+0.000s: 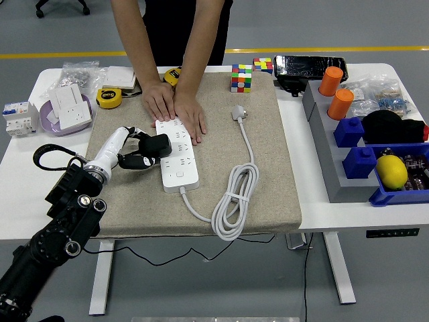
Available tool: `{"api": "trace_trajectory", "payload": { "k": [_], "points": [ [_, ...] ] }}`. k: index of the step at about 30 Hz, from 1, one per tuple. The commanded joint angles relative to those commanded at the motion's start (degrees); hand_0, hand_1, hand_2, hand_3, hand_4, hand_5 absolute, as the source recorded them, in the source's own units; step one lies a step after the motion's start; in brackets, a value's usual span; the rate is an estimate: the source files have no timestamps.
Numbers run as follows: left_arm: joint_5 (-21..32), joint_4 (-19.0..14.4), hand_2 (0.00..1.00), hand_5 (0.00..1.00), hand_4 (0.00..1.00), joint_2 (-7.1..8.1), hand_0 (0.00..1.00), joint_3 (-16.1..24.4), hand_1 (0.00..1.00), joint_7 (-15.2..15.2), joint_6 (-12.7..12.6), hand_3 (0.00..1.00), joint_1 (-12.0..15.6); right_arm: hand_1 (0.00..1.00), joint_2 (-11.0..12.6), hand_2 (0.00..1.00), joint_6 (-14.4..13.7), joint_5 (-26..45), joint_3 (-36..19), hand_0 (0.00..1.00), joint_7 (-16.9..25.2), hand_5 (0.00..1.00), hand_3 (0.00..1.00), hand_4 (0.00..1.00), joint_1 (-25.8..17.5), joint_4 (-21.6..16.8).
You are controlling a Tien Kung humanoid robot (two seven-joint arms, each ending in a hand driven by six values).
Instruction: Pick up the plug,place it near the board,insert it into the board,press the button
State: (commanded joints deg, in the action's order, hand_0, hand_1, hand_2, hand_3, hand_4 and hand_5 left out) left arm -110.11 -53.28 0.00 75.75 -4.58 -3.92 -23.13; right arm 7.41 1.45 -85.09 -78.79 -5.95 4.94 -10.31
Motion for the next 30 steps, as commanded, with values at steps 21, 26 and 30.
{"api": "trace_trajectory", "payload": {
  "k": [21, 26, 30],
  "points": [
    [-1.40, -0.69, 0.570, 0.040, 0.516, 0.00, 0.882, -0.06, 0.848, -0.88, -0.51, 0.352, 0.03, 0.753, -0.25, 0.752, -0.08, 0.25, -0.11, 0.825, -0.01, 0.813, 0.779, 0.998, -0.01, 0.00],
    [-0.63, -1.46, 0.563, 0.038, 0.510, 0.00, 0.880, 0.22, 0.852, -0.52, -0.63, 0.343, 0.25, 0.753, -0.30, 0.752, -0.12, 0.39, -0.09, 0.824, 0.01, 0.812, 0.779, 0.998, -0.03, 0.00],
    [-0.01, -2.13, 0.560, 0.032, 0.508, 0.00, 0.880, 0.47, 0.850, -0.27, -0.62, 0.331, 0.34, 0.753, -0.32, 0.752, -0.16, 0.60, -0.03, 0.825, 0.05, 0.812, 0.778, 0.998, 0.06, 0.00]
  ]
}}
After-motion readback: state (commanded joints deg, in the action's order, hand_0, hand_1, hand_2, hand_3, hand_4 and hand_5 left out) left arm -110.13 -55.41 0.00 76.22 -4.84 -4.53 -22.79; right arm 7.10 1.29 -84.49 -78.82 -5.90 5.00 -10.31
